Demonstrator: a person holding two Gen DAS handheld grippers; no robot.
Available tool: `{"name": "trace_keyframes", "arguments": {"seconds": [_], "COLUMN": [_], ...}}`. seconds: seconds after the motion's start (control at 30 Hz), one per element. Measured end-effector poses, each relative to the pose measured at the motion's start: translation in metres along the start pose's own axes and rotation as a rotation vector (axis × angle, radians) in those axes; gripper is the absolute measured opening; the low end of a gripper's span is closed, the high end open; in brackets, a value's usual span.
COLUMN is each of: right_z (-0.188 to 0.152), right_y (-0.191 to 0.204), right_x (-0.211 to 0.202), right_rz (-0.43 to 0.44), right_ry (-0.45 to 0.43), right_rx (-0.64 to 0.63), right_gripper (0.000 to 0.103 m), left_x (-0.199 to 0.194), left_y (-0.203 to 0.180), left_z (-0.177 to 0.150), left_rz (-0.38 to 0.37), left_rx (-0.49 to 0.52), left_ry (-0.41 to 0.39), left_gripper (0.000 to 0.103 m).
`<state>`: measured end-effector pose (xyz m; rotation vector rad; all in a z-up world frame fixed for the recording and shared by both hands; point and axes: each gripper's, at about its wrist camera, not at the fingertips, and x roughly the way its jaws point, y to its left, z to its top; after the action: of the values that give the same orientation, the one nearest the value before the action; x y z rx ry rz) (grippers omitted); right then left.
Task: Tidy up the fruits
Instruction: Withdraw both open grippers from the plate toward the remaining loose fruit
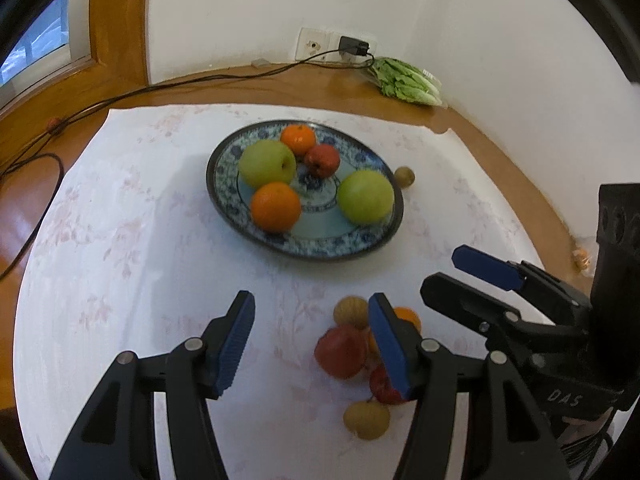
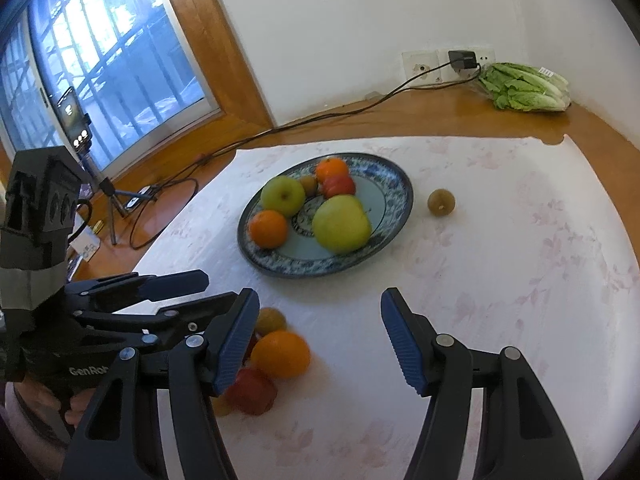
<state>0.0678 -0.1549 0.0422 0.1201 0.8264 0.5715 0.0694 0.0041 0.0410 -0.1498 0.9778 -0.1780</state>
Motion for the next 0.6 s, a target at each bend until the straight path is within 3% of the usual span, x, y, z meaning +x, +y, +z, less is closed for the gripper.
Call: {"name": "trace_keyframes", "arguments": {"seconds": [0.6], "right_z": [-0.018], "right_y": [-0.003], "right_x": [0.004], "right_rz": [0.061], "right_ry": [0.068], "right_rx": [0.022], "right_gripper": [0.053], "left_x": [0.005], "left_y": [-0.011], "left_z": [-0.021], "left_rz": [0.052], "left_rx": [-0.04], "left_ry": [0.033], "left_gripper": [0.06]}}
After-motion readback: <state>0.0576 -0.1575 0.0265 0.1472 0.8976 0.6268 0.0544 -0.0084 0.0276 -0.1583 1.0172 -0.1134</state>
